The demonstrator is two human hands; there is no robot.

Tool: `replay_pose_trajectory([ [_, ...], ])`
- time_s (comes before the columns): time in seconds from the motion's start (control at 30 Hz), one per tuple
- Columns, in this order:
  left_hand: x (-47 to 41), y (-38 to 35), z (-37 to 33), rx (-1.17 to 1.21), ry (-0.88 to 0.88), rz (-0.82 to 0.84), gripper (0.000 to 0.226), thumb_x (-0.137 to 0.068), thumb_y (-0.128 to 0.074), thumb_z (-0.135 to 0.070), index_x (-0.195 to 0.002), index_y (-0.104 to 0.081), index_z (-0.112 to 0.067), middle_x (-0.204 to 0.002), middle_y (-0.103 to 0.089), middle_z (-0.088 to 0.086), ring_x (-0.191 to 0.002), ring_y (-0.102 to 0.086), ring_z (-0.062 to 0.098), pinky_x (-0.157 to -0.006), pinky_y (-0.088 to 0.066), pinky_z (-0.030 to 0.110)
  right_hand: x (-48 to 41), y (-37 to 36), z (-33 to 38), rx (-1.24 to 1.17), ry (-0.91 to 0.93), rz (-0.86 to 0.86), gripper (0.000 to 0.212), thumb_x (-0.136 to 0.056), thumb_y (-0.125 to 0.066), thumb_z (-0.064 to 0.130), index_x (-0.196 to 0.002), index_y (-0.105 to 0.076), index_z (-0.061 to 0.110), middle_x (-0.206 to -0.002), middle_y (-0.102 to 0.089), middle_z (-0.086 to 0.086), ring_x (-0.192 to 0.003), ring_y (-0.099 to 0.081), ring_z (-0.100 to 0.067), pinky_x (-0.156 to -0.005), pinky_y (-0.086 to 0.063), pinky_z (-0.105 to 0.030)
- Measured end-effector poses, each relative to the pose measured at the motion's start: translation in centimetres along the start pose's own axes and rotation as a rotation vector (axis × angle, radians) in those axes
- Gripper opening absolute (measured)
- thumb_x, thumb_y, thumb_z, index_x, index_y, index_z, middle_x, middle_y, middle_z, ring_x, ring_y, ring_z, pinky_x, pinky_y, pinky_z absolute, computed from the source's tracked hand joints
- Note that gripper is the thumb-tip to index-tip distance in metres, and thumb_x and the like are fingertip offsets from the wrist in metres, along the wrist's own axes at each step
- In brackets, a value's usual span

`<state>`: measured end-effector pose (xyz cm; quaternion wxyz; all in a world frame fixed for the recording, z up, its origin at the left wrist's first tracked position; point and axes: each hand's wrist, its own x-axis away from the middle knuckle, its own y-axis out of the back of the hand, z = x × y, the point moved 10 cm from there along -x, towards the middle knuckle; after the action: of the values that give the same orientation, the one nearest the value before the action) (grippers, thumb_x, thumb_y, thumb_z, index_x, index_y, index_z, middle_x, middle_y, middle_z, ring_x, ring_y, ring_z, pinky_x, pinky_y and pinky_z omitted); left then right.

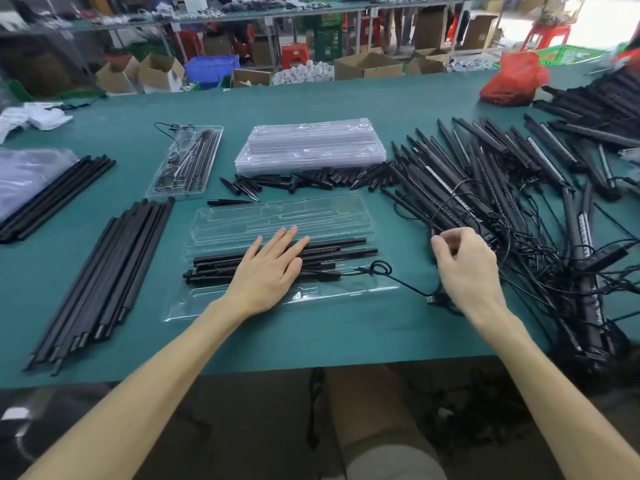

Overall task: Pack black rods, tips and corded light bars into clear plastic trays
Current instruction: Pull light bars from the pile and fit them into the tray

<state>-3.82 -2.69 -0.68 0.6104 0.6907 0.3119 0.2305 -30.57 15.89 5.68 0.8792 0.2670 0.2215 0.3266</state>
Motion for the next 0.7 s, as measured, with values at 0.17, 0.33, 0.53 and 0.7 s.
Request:
replay_pose_trajectory([
  [0.17, 0.1, 0.1, 0.0, -0.002, 0.000, -0.004, 0.054, -0.106, -0.010, -0.050, -0.159, -0.010, -0.042, -0.166, 0.006, -0.019, -0.151, 0.012, -0.001, -0.126, 0.006, 0.037, -0.2, -2.8, 0.0, 0.547, -0.014, 0.157, 0.045, -0.102, -0.051, 0.044, -0.114, -0.051, 0.001, -0.113, -0.052, -0.018, -0.095, -0.061, -0.042, -0.069, -0.036, -0.039],
  [0.33, 0.0, 0.1, -0.1, -0.004, -0.003, 0.003, 0.056, -0.104, -0.005, -0.052, -0.159, -0.008, -0.042, -0.166, 0.007, -0.018, -0.151, 0.013, 0.000, -0.126, 0.005, 0.039, -1.0, -4.0, 0.4, 0.687, -0.029, 0.176, 0.047, -0.101, -0.056, 0.037, -0.121, -0.045, -0.004, -0.122, -0.052, -0.024, -0.100, -0.063, -0.043, -0.070, -0.041, -0.040],
  [0.53, -0.1, -0.3, -0.1, -0.026, -0.002, -0.002, 0.060, -0.101, -0.001, -0.053, -0.159, -0.007, -0.040, -0.166, 0.008, -0.017, -0.152, 0.014, 0.001, -0.126, 0.005, 0.040, -1.9, -4.4, -0.9, 0.517, -0.139, 0.246, 0.048, -0.097, -0.062, 0.037, -0.116, -0.050, -0.005, -0.120, -0.059, -0.027, -0.110, -0.058, -0.046, -0.078, -0.042, -0.042],
  [0.7, -0.1, -0.4, -0.1, -0.027, -0.006, -0.004, 0.062, -0.099, 0.002, -0.055, -0.159, -0.005, -0.041, -0.166, 0.008, -0.017, -0.151, 0.015, 0.001, -0.126, 0.006, 0.040, -2.1, -4.5, -0.7, 0.400, -0.151, 0.216, 0.045, -0.097, -0.061, 0.039, -0.113, -0.049, -0.001, -0.115, -0.061, -0.024, -0.106, -0.058, -0.044, -0.080, -0.043, -0.043],
])
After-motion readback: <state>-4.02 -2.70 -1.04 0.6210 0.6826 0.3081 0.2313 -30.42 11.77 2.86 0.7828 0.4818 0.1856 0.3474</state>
